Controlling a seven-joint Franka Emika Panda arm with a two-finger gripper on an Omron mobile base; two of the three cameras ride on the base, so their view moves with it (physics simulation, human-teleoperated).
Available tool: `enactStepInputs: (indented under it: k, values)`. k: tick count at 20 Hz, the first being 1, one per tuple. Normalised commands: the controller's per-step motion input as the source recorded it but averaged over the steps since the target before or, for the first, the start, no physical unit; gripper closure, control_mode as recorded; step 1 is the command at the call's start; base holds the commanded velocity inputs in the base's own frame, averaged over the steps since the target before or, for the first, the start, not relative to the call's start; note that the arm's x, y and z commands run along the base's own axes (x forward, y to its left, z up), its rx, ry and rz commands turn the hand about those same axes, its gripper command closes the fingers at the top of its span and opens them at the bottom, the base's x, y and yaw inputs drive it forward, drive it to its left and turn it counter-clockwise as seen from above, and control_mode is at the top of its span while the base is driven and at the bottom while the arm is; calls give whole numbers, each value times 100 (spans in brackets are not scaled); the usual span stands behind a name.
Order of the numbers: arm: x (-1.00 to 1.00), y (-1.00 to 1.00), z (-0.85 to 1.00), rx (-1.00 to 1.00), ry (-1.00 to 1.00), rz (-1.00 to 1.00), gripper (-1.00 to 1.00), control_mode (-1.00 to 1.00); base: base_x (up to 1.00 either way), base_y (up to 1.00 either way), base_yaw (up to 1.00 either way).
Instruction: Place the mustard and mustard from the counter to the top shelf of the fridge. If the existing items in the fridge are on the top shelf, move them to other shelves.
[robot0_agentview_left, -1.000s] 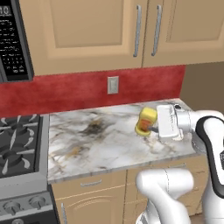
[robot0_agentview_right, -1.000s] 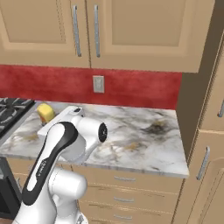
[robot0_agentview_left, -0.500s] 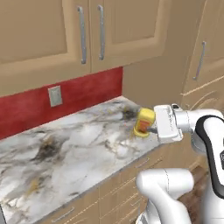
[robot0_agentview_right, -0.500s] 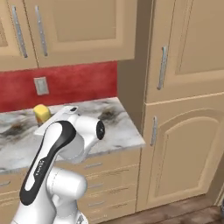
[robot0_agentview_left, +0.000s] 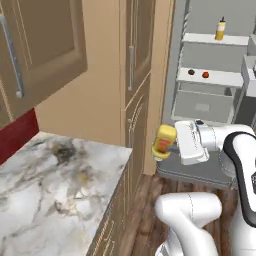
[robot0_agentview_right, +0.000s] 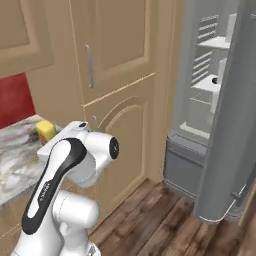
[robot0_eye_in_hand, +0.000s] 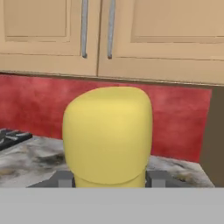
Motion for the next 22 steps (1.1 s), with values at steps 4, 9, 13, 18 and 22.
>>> enactStepInputs:
  k: [4,9,13,18,22]
  values:
    - [0,0,0,0,0,0,100,100,0,0,-97]
    - [0,0,0,0,0,0,100,100,25,4,-87]
    - [0,0,0,0,0,0,100,100,93,57,-57]
    - [0,0,0,0,0,0,100,100,97,69,-31]
    - [0,0,0,0,0,0,100,100,46,44,2]
